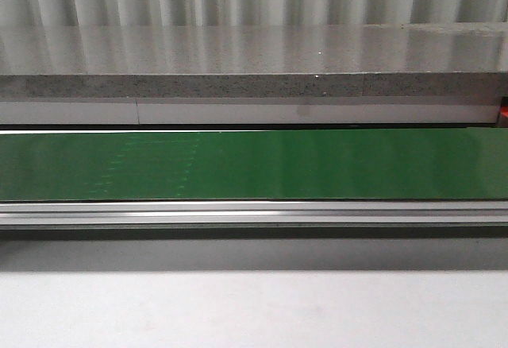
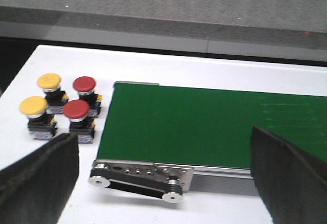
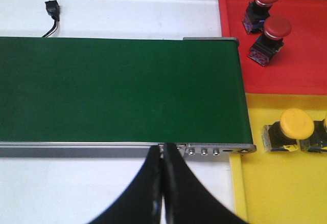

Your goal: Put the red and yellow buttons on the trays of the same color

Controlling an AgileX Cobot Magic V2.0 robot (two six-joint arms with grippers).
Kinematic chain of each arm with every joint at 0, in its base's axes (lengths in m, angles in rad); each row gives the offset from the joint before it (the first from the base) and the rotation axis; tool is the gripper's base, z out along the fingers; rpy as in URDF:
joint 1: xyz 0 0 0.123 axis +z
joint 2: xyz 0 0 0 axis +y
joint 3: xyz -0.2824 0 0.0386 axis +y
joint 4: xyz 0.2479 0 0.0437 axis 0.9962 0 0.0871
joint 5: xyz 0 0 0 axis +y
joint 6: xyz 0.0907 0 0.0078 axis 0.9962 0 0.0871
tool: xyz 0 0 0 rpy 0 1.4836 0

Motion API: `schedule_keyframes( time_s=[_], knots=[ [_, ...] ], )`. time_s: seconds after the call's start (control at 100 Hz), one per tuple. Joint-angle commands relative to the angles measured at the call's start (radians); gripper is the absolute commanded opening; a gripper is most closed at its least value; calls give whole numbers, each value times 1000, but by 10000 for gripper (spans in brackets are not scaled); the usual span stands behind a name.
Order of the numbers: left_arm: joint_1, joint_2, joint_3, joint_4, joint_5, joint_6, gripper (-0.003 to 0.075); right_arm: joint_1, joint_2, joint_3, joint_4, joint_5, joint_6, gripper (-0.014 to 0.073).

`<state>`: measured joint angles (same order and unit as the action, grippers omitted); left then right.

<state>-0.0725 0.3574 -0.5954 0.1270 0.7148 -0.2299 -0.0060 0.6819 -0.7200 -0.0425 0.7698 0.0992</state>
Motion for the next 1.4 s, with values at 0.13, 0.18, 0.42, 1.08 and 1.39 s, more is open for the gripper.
schedule_keyframes(
  time_s=[0.13,0.18,0.42,1.08,1.39],
  knots=[
    [22,196,-38,191,-81,-274,649,2,-5,-25,-8,-57,-10,-67],
    [29,254,-51,204,-95,-291,649,2,-5,-25,-8,-57,-10,-67],
    [104,551,-156,202,-181,-332,649,2,-5,-25,-8,-57,-10,-67],
    [287,1129,-389,111,-252,-336,649,2,-5,-25,-8,-57,-10,-67],
    [330,1228,-411,85,-336,-336,649,2,-5,-25,-8,-57,-10,-67]
  ],
)
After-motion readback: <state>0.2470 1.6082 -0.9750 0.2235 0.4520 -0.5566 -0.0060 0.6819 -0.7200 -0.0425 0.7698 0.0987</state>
